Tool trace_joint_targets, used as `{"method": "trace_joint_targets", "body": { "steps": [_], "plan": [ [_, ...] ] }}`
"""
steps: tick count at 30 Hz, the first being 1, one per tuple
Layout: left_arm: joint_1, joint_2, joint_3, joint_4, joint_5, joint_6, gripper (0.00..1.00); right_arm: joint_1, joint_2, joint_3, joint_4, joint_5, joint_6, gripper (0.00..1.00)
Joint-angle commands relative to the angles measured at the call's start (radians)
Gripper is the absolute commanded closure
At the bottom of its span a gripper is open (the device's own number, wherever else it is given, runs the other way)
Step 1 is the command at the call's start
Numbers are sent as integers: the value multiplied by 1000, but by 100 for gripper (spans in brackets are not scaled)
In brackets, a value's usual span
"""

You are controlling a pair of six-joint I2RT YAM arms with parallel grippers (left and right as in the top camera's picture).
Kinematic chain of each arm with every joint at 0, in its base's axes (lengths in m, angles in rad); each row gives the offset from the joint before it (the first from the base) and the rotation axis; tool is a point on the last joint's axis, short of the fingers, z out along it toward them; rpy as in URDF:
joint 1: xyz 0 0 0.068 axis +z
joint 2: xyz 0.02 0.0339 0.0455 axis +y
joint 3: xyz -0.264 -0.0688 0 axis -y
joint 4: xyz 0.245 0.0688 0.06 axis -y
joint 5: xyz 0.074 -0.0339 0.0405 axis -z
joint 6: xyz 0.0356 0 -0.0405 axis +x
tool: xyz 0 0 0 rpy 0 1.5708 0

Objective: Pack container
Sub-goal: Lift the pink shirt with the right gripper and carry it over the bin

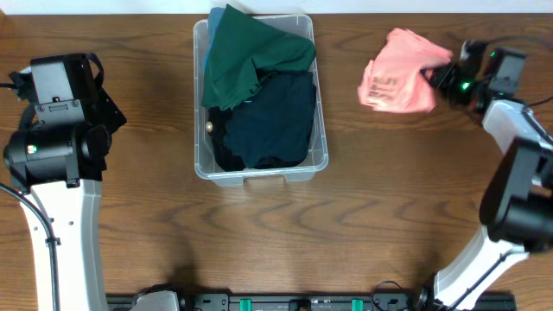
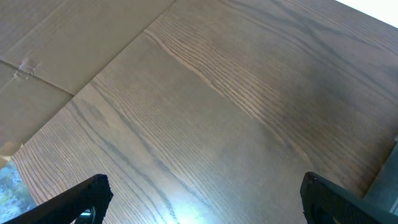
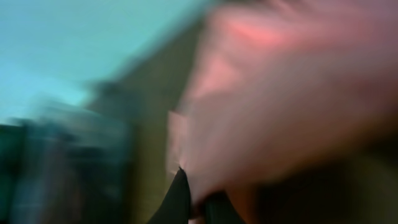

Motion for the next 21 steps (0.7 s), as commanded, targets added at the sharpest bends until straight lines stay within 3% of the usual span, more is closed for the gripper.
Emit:
{"method": "trace_joint_targets", "body": {
  "steps": [1,7,11,21],
  "plan": [
    [5,1,6,-4,-5,-6,2,53,-197,12,76,-108,108,99],
    [5,1,6,-4,-5,-6,2,206,-372,12,283,-82,114,99],
    [5,1,6,-5,-5,-6,2,324,-388,12,466,-76,114,99],
    [5,1,6,-4,-5,-6,2,603,-307,12,563,99,43,99]
  ]
}}
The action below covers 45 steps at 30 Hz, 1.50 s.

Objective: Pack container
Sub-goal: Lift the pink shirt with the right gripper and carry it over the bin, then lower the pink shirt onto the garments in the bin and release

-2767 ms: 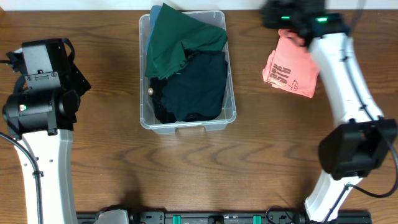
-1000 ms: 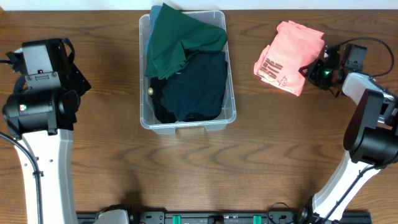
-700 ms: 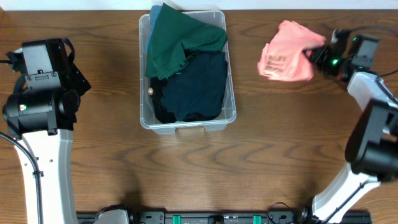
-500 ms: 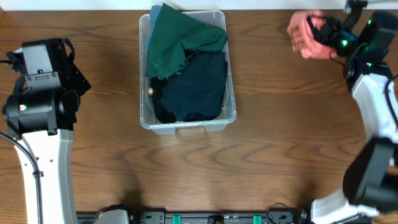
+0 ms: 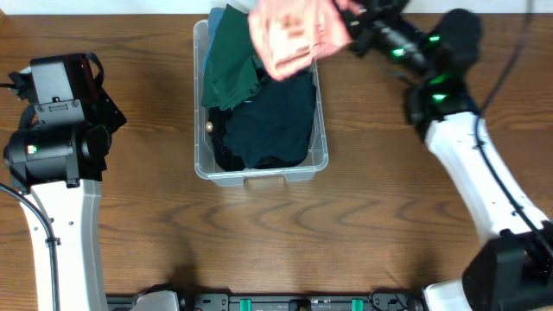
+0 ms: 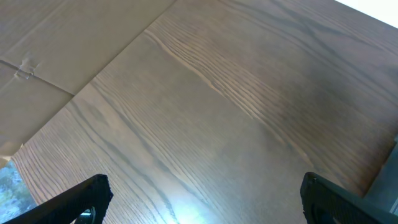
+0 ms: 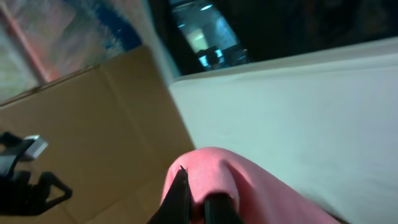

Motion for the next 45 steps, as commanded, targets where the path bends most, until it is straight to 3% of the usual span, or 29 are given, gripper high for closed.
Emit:
{"method": "trace_joint_targets", "body": {
  "steps": [1,10,19,28,31,34,39,45],
  "plan": [
    [5,1,6,-5,-5,-6,2,87,41,3,38,62,-43,99],
    [5,1,6,-5,-5,-6,2,241,74,3,88,31,-13,99],
    [5,1,6,-5,-5,-6,2,292,74,3,271,13,336,99],
    [5,1,6,-5,-5,-6,2,292,74,2,180,43,392,99],
    [5,1,6,-5,-5,-6,2,292,74,2,10,156,390,99],
    [5,1,6,-5,-5,-6,2,292,80,2,-101,297,302,99],
    [5,1,6,-5,-5,-6,2,290,126,2,-113,442,207,99],
    [5,1,6,-5,-5,-6,2,282,229,2,-108,442,153,99]
  ]
}}
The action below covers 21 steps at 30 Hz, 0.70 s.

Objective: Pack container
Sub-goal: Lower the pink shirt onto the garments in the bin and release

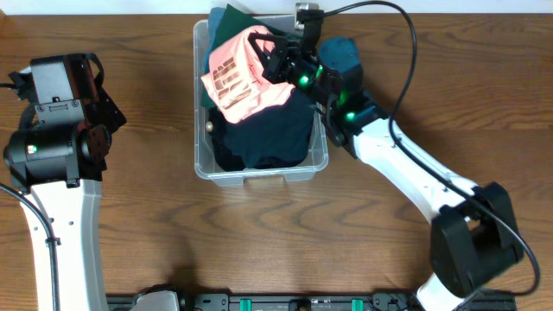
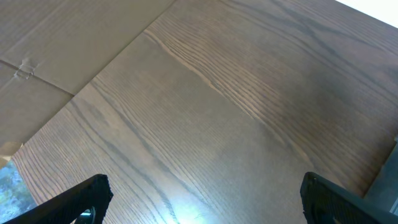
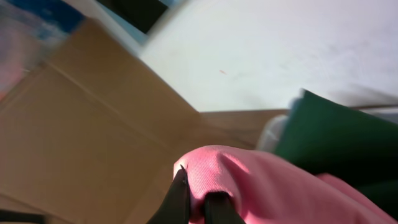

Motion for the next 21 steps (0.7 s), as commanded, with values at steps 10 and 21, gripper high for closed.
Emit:
{"method": "trace_joint_targets", "body": {
  "steps": [10,21],
  "plan": [
    [5,1,6,-4,-5,-6,2,-30,163,9,55,182,-259,67],
    [5,1,6,-4,-5,-6,2,-133,-7,9,77,-47,-335,11]
  ]
}}
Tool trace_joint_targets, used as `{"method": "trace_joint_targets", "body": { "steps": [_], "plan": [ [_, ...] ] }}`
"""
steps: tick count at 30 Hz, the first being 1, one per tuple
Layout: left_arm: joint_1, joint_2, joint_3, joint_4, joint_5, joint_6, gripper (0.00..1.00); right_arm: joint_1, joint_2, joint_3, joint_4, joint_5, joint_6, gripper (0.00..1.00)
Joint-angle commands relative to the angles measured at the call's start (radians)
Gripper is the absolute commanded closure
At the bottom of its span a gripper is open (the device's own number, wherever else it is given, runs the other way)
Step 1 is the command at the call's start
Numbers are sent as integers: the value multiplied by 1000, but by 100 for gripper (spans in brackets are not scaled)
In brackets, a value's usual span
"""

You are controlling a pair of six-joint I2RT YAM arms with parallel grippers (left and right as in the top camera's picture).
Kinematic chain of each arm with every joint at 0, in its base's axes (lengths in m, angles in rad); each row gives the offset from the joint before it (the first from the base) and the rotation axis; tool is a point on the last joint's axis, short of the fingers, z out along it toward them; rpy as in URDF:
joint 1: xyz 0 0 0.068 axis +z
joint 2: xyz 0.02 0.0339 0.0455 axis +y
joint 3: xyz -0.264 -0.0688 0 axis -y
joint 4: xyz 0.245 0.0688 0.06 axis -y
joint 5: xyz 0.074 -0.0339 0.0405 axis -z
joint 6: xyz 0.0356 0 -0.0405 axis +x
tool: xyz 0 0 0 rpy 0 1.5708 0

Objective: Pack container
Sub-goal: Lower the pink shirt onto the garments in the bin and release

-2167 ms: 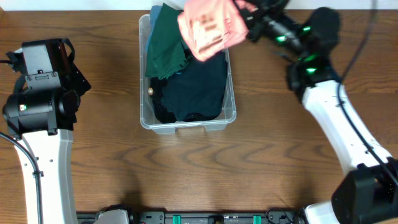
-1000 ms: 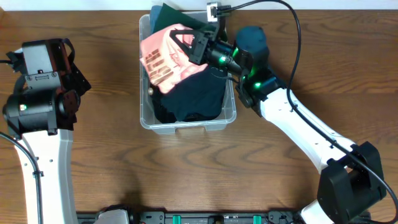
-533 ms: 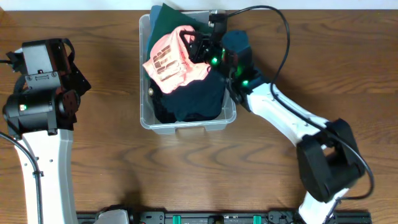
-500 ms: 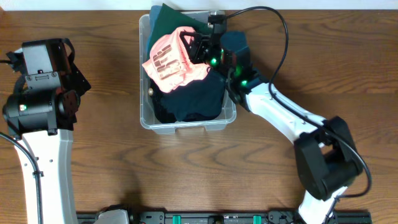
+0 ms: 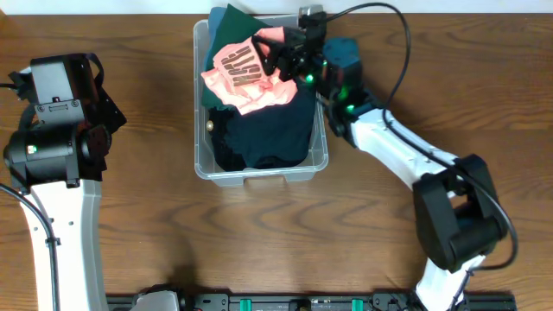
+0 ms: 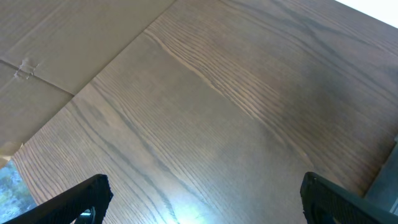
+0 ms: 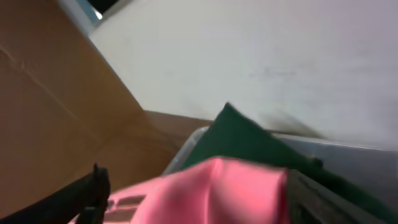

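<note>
A clear plastic container (image 5: pixel 200 164) stands at the table's back centre, holding a green garment (image 5: pixel 226 39) and a dark navy garment (image 5: pixel 272 130). A pink garment (image 5: pixel 246 73) with dark print lies on top of them in the far half. My right gripper (image 5: pixel 289 52) hovers over the container's far right side, open, with the pink garment (image 7: pixel 211 193) loose between its spread fingers (image 7: pixel 93 186). The green garment (image 7: pixel 249 137) shows behind it. My left gripper (image 6: pixel 205 186) is open over bare wood, nothing between its fingers.
The left arm (image 5: pixel 56 112) stands at the table's left side, well away from the container. Brown cardboard (image 6: pixel 56 37) borders the wooden table (image 5: pixel 389 225) beyond the left gripper. A white wall (image 7: pixel 280 56) and cardboard lie behind the container.
My right gripper was shut on the pink garment over the container; now its fingers are spread and the garment rests on the clothes, a little farther back. The left arm has not moved.
My right gripper was shut on the pink garment at the table's far right. Then it held it in the air over the container's far edge, then low over the clothes inside. Now it is open and the garment lies in the container.
</note>
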Motion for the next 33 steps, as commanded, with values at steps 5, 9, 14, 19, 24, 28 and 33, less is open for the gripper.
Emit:
{"method": "trace_joint_targets", "body": {
  "steps": [5,9,14,19,24,28,33],
  "plan": [
    [5,1,6,-4,-5,-6,2,-102,-212,9,-73,-131,-63,16],
    [5,1,6,-4,-5,-6,2,-82,-226,9,-74,-217,-56,55],
    [5,1,6,-4,-5,-6,2,-13,-188,9,-146,-86,-61,99],
    [5,1,6,-4,-5,-6,2,82,-64,9,-76,20,-200,96],
    [5,1,6,-4,-5,-6,2,137,86,9,-60,20,-270,94],
    [5,1,6,-4,-5,-6,2,138,175,9,-74,32,-270,97],
    [5,1,6,-4,-5,-6,2,124,178,9,-88,75,-281,97]
  ]
}}
